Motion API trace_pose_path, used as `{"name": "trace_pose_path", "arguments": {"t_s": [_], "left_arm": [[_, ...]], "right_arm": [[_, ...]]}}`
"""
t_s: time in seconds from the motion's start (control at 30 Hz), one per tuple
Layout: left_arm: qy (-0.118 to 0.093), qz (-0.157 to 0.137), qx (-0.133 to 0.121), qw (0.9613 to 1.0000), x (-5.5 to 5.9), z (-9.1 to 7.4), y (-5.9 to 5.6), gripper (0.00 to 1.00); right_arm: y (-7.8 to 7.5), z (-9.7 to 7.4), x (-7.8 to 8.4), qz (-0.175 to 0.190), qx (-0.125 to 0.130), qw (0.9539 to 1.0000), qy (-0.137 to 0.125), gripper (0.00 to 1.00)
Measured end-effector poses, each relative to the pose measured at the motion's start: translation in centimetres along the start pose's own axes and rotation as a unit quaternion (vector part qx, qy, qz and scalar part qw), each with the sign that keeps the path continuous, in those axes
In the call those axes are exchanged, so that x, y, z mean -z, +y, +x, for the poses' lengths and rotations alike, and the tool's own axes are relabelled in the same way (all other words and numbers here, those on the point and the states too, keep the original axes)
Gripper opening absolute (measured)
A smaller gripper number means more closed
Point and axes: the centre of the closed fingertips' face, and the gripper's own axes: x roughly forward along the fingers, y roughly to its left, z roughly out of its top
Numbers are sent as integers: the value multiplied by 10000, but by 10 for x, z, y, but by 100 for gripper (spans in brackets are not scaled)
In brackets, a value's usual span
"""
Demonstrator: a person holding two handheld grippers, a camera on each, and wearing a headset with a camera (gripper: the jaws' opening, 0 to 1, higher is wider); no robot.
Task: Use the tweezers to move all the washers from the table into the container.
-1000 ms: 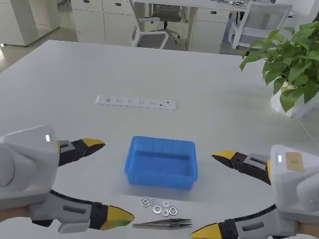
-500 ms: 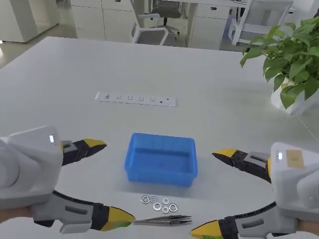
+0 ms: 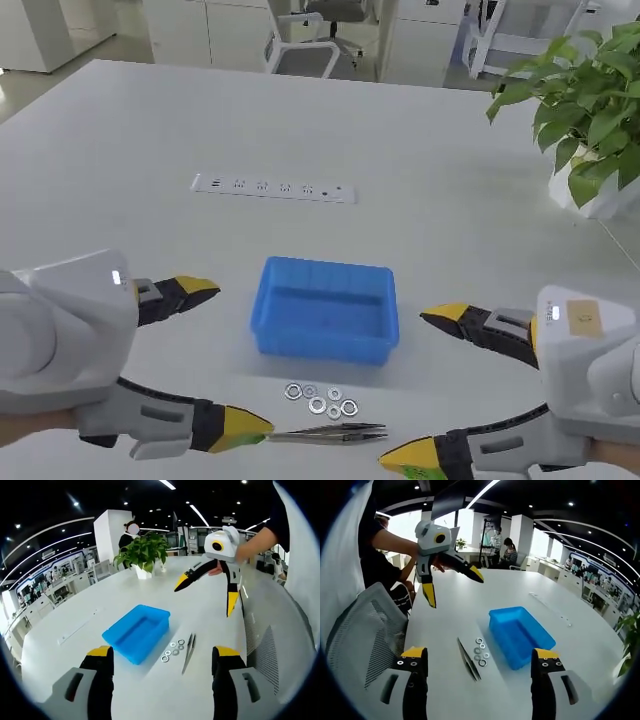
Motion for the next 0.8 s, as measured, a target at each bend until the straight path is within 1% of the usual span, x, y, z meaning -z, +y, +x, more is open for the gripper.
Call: {"name": "trace_pose_path", "arguments": {"t_s": [0.07,0.1,0.17,0.23,0.27,0.3,0.37,0.4,0.43,0.5,0.53,0.6,0.63,0.67,0.73,0.77,0.8], "left_arm": [[66,26,11,10000,4,2,-1,81],[120,33,80,9999,8,4,-2,78],[175,2,129,9998,12,7,-4,72],[252,-10,227,9994,17,11,-8,69],[283,-1,235,9993,19,13,-9,69],[357,16,288,9989,24,15,-12,67],[450,29,299,9985,29,20,-14,64],[535,36,309,9981,34,23,-15,62],[577,32,355,9977,38,27,-18,59],[606,28,383,9974,42,32,-19,56],[684,-15,471,9965,47,36,-22,56],[772,21,482,9959,52,42,-22,56],[776,25,493,9958,52,43,-22,55],[795,31,500,9956,53,45,-22,55],[817,-37,500,9954,55,52,-22,53],[823,-25,496,9954,55,55,-22,51],[879,66,551,9946,58,58,-24,50]], "right_arm": [[2,3,4,25,-49,10000,69,82],[4,5,6,46,-103,9999,89,79],[5,9,11,54,-156,9997,167,76],[4,13,15,86,-186,9995,232,73],[4,15,17,109,-197,9995,243,71],[4,16,18,146,-221,9993,252,68],[4,22,25,176,-259,9989,352,65],[6,26,29,176,-320,9985,416,63],[7,28,32,175,-358,9981,466,62],[12,35,38,164,-484,9971,564,58],[16,38,44,117,-615,9958,667,56],[19,42,54,-20,-733,9929,933,53],[21,44,59,-167,-846,9903,1091,51],[21,46,62,-211,-858,9893,1162,49],[22,52,62,-171,-904,9892,1143,43],[22,54,61,-174,-916,9893,1120,40],[22,57,61,-196,-924,9890,1141,38]]}}
